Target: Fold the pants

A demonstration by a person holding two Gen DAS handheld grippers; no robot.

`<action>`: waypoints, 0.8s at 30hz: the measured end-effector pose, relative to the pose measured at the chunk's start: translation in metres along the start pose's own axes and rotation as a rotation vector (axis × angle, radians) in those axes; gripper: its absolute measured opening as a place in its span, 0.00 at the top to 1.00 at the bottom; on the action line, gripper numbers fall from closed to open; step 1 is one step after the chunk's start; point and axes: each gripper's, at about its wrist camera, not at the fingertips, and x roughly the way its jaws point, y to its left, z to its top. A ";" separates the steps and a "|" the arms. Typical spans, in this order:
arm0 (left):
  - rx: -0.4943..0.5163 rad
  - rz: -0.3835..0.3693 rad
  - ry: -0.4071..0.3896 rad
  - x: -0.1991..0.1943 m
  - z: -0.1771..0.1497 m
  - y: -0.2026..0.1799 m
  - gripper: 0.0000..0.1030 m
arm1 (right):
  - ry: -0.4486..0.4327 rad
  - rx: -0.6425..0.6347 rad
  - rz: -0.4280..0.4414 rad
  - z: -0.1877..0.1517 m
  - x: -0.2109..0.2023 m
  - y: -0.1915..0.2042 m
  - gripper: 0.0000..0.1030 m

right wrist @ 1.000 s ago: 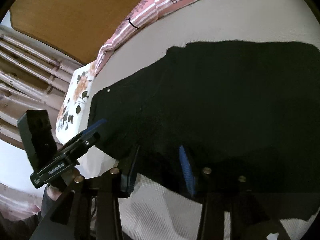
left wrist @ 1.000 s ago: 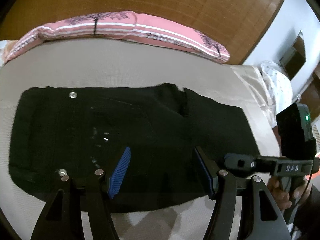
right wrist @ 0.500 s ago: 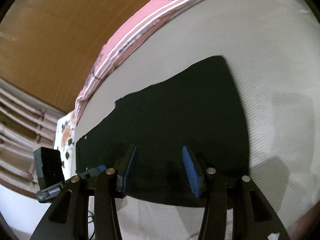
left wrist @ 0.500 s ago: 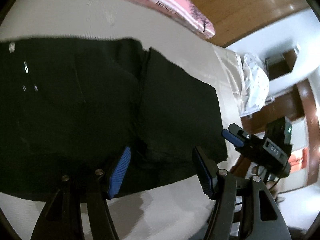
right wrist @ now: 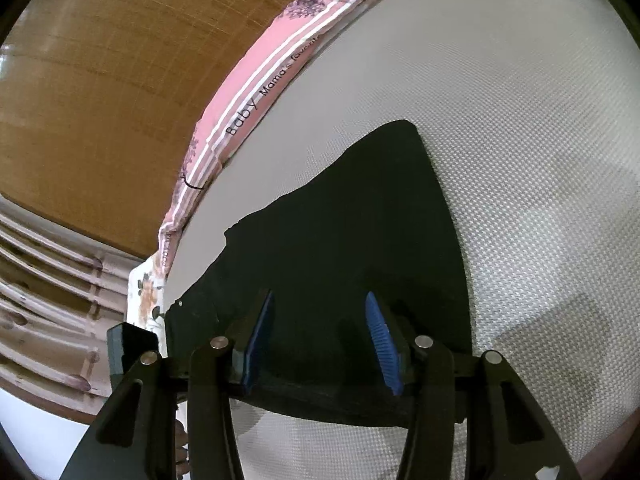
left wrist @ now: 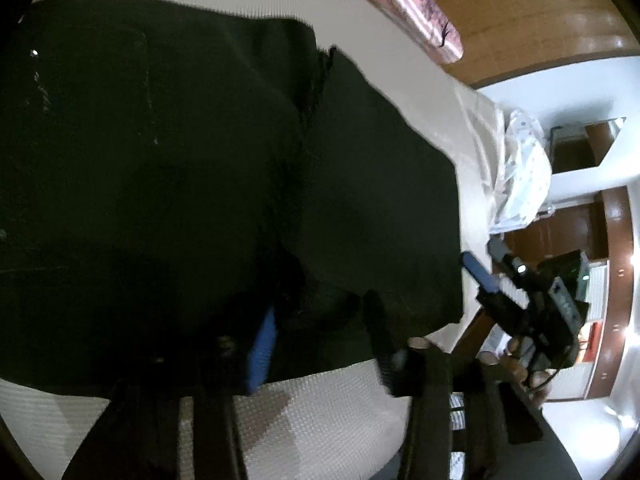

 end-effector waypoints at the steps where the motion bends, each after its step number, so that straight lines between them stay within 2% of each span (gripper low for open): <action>1: 0.002 0.000 -0.006 0.001 -0.001 -0.001 0.70 | -0.003 -0.001 0.001 0.000 -0.001 0.000 0.55; 2: -0.001 -0.003 -0.004 0.002 -0.001 -0.002 0.75 | -0.004 -0.003 -0.001 0.000 -0.001 0.001 0.55; 4: -0.026 -0.030 0.009 0.006 -0.002 -0.001 0.93 | -0.005 -0.003 -0.002 0.000 0.000 0.002 0.55; 11: 0.057 0.015 -0.094 -0.015 -0.022 -0.025 0.95 | -0.002 0.005 -0.037 0.001 0.002 0.001 0.54; 14: 0.068 0.030 -0.087 -0.016 -0.028 -0.025 0.95 | 0.005 0.010 -0.040 0.000 0.004 -0.001 0.54; 19: 0.001 0.044 -0.047 0.000 -0.028 -0.007 0.94 | 0.049 0.020 -0.075 -0.004 0.014 -0.005 0.54; 24: 0.012 0.060 -0.047 0.002 -0.024 -0.005 0.90 | 0.068 0.008 -0.110 -0.007 0.021 -0.007 0.55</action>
